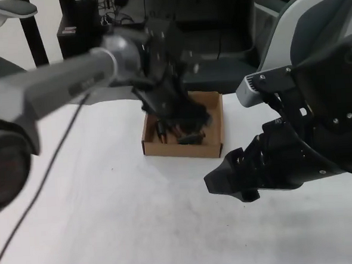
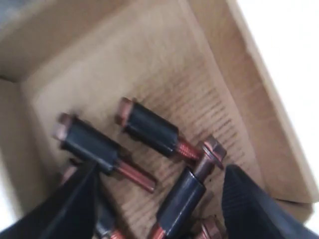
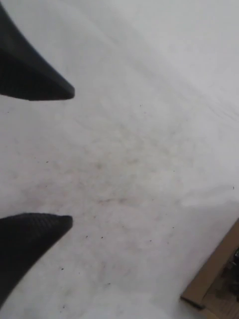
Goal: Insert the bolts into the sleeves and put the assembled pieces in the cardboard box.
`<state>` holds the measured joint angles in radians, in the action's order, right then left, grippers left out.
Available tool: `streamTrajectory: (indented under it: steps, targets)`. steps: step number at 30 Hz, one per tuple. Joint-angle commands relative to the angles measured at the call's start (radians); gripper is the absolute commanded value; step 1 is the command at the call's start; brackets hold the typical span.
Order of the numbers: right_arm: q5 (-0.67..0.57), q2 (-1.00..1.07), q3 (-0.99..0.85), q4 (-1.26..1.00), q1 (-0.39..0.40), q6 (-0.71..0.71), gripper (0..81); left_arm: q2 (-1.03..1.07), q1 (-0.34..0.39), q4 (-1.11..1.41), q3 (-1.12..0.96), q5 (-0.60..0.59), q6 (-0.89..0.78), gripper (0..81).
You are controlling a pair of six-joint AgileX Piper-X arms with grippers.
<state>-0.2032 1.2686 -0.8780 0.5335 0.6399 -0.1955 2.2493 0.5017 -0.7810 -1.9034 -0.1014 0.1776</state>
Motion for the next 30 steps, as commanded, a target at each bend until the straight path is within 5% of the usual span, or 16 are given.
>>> streamTrajectory:
  steps: [1, 12, 30]
  targets:
    - [-0.004, -0.023, 0.003, 0.01, -0.005, 0.008, 65.9, -0.085, -0.005, -0.044, -0.01, 0.035, 0.019, 70.0]
    - [0.022, -0.095, 0.003, 0.036, -0.005, -0.013, 65.9, -0.213, -0.011, -0.23, 0.091, 0.027, 0.02, 70.0]
    - [0.026, -0.152, 0.003, 0.113, -0.005, -0.061, 65.9, -0.814, -0.011, -0.039, 0.895, -0.005, -0.108, 70.0]
